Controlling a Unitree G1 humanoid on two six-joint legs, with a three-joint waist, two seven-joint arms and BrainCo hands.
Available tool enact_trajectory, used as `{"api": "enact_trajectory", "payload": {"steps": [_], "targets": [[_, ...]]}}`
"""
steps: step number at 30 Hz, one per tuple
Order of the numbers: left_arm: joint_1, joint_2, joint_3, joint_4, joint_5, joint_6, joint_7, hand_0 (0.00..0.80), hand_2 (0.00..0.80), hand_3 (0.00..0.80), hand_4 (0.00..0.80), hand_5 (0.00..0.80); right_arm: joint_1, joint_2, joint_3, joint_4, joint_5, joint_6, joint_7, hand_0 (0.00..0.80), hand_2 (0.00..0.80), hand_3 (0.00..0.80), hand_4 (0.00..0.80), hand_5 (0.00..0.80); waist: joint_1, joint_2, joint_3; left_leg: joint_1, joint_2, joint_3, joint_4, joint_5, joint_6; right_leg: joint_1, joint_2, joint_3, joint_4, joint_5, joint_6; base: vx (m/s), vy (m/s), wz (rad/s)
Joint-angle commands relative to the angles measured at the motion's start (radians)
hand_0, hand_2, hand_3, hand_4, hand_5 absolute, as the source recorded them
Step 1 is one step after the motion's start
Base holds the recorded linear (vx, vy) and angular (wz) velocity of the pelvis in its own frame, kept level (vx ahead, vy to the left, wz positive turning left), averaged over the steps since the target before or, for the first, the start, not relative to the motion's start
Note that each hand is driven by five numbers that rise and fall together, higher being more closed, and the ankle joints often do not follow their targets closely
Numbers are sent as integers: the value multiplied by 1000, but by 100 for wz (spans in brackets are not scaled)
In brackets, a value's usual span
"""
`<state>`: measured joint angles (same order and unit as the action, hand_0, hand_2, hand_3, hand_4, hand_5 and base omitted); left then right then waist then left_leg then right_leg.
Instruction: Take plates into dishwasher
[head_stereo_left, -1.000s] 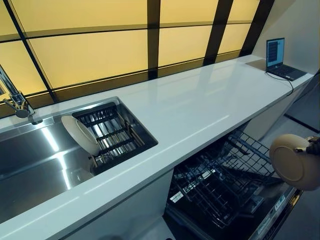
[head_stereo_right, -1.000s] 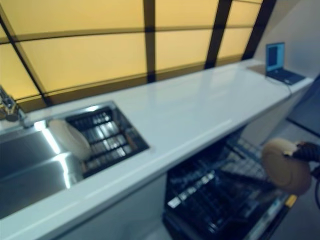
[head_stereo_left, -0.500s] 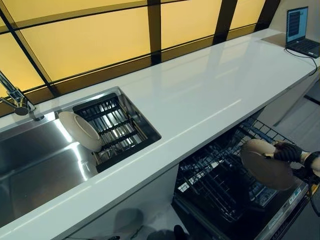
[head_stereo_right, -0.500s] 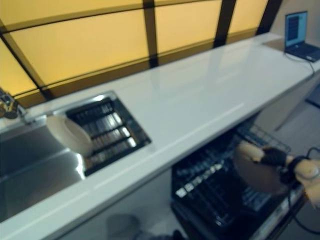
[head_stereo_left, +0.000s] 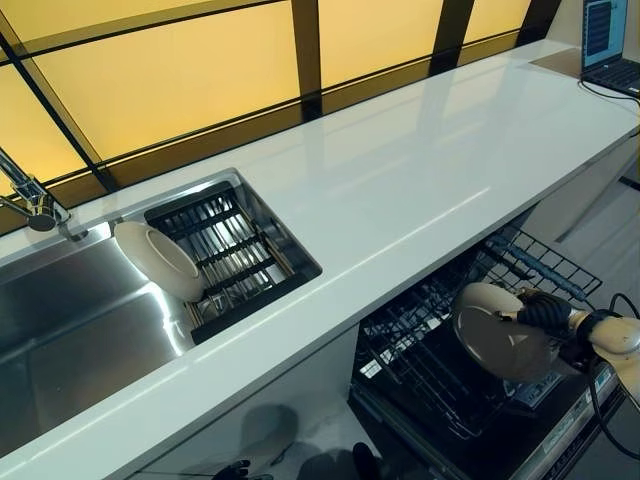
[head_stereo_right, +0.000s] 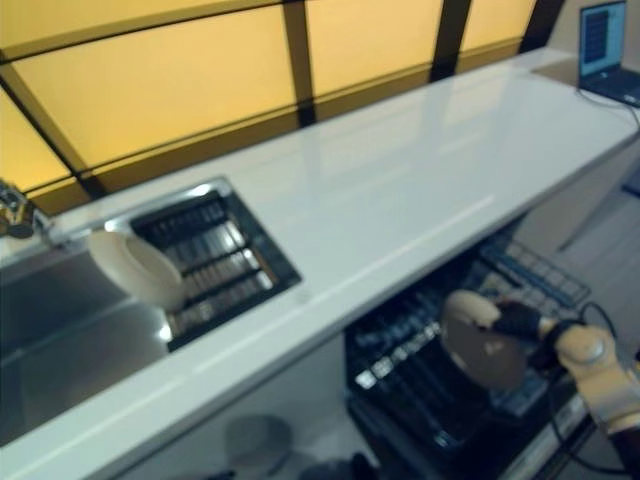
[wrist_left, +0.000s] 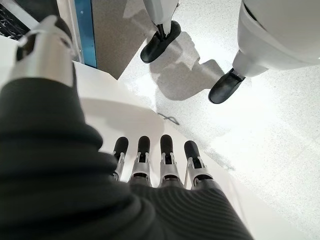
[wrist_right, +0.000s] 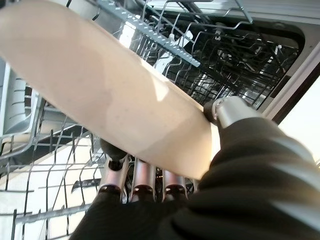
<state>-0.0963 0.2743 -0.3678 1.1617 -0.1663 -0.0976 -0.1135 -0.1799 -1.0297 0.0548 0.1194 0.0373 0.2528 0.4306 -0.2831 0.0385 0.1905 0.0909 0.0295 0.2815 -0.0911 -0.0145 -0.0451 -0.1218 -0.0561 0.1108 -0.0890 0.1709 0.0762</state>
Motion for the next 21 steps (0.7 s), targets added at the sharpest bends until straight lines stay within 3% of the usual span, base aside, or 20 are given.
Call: {"api": "enact_trajectory", "payload": {"steps": [1,8,17,21], "targets": [[-36,47,29,17,9,-25,-10,0,0,0,0,0,-49,47,14,-48,-37,-13,-13,800,800,800,800,800,19,-73,-10,-3,-8,-52,7,-7,24,27,-1,5,24,-23,37,-5,-2,6],[-40,37,25,6,-10,-27,-3,0,0,0,0,0,-78,81,64,-40,-136,-25,-24,800,800,800,800,800,31,-68,-10,-6,-10,-58,8,-6,24,27,-4,4,24,-24,39,-1,-1,2],[-43,25,-3,-20,-27,-19,5,0,0,0,0,0,-151,150,198,79,-384,-53,-118,800,800,800,800,800,61,-51,-5,-12,-17,-78,10,-6,23,33,-14,-7,20,-26,42,-1,2,2],[-43,21,-14,-29,-32,-16,6,0,0,0,0,0,-164,193,242,142,-387,-44,-159,800,800,800,800,800,74,-44,-6,-15,-21,-89,9,-5,23,33,-19,-15,18,-25,43,-6,7,11]]}}
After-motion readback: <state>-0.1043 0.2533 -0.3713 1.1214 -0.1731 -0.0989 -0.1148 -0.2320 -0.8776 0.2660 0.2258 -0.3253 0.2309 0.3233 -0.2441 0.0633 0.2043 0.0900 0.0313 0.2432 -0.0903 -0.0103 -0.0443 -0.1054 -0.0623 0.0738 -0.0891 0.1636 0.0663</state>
